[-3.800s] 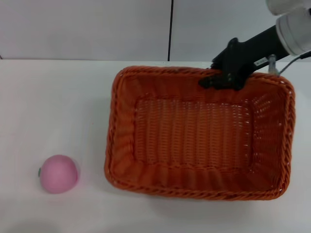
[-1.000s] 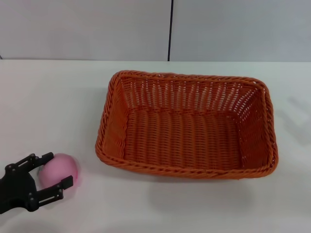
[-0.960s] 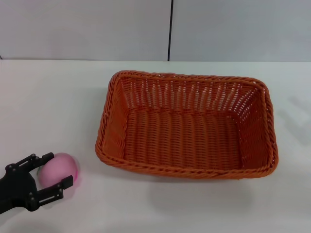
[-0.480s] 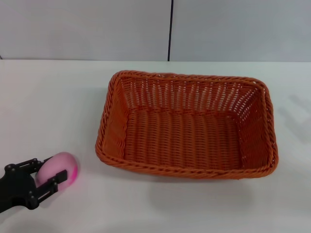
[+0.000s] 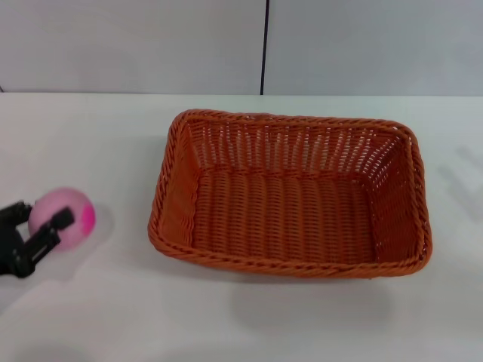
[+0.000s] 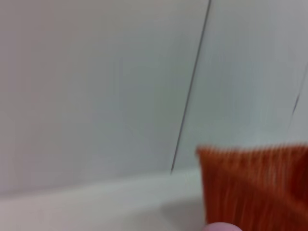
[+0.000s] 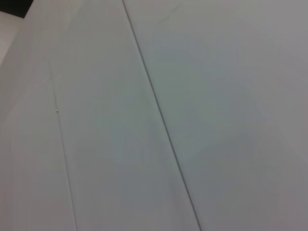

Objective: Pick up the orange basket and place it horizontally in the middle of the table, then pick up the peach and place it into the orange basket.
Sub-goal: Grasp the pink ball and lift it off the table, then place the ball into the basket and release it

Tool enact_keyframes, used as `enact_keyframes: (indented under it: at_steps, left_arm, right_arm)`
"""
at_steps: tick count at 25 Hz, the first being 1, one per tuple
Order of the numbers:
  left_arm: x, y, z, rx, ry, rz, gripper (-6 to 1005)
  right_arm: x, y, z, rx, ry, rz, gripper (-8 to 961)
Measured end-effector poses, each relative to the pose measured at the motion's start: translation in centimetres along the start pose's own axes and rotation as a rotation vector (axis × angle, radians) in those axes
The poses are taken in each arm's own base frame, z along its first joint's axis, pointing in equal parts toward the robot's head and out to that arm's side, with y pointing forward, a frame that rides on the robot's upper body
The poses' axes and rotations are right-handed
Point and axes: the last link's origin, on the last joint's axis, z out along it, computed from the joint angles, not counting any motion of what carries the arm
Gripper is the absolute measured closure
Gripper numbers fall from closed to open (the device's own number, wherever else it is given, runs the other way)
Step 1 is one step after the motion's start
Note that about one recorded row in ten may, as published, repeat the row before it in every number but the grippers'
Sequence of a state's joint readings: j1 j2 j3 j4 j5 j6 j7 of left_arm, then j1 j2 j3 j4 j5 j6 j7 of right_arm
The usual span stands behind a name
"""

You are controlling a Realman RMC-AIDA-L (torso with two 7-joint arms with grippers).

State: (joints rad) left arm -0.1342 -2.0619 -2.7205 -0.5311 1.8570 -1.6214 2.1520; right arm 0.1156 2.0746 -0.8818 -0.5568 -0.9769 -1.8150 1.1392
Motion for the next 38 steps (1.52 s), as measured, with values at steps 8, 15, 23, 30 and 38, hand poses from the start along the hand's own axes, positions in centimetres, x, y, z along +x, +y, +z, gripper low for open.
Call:
enact_keyframes:
  at_steps: [8,15,23,30,38]
  left_arm:
    - [3.7,1.0,4.7,-0.192,0.133,0.011,686]
    - [5.5,3.3,9.9,-0.384,0.164,0.004,737]
    - [4.6,5.9,12.6,-0.489,0.128,0.013,772]
    - [3.9,6.1,12.6,-0.488,0.104,0.001,702]
    - [3.7,5.7,11.7,-0.476,0.102,0.007,230]
  right_arm:
    - [0.1,-0.1,-0.2,0.012,-0.003,0.006,346]
    - [0.3,0.0,-0.4,0.018,-0.001,0.016,347]
    - [0.5,0.2,-0.9,0.027,-0.003,0.017,347]
    - [0.6,0.2,-0.9,0.03,-0.003,0.019,347]
    - [0.4,0.0,-1.1,0.043,-0.009,0.013,346]
